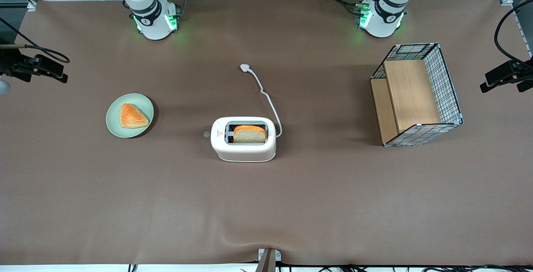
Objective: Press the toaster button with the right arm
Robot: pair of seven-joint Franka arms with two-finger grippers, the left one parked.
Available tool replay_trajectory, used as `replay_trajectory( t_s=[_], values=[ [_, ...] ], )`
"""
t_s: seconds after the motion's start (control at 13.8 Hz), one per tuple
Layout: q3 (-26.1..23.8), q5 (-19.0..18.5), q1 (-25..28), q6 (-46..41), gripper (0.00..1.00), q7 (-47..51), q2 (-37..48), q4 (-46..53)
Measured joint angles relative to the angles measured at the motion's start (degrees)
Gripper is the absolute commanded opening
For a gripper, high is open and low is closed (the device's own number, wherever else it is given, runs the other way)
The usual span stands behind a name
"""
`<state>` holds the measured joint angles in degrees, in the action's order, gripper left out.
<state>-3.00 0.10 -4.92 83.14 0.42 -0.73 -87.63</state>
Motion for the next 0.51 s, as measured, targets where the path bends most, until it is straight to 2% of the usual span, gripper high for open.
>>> replay_trajectory(
  t_s=[0.51],
  values=[
    [-0.1,0.1,0.4,0.0,1.00,-0.2,-0.8,0.0]
  ],
)
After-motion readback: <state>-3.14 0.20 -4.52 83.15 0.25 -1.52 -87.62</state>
